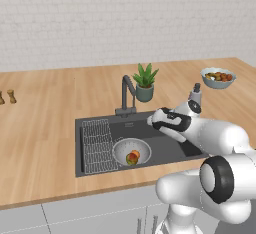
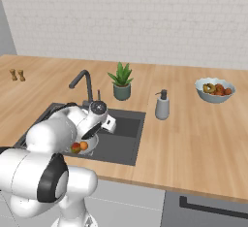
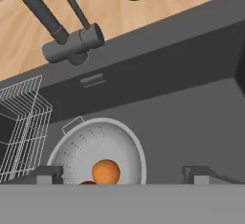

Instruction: Put the colander in the sink, put the apple, tangerine in the colander, and turn on the sink faucet and pour water over the colander.

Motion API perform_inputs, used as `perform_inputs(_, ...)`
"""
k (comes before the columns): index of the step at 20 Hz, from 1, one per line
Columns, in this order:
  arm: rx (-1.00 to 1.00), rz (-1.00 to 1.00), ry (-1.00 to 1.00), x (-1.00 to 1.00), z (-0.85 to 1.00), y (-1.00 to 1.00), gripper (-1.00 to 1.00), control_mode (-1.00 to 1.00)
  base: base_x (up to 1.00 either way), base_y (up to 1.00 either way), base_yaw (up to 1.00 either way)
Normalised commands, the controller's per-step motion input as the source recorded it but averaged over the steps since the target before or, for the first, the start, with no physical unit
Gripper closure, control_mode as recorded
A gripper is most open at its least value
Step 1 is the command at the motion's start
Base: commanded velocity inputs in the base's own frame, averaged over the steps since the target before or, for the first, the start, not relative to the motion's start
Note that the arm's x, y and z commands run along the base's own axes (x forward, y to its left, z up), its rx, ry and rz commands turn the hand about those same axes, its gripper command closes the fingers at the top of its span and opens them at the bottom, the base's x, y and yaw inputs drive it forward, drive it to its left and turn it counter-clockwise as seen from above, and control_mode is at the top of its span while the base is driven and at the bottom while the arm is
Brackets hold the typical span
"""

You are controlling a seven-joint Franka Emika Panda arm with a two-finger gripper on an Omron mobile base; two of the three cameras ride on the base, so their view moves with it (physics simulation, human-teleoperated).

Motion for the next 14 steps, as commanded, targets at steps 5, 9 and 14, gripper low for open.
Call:
perform_inputs(5, 0.01, 0.10, -0.37, -0.01, 0.52, -0.09, -1.00, -1.00, 0.00, 0.00, 0.00)
perform_inputs(9, 0.00, 0.10, -0.46, 0.00, 0.20, 0.00, -1.00, -1.00, 0.00, 0.00, 0.00)
perform_inputs(14, 0.00, -0.01, -0.31, 0.00, 0.28, 0.10, -1.00, -1.00, 0.00, 0.00, 0.00)
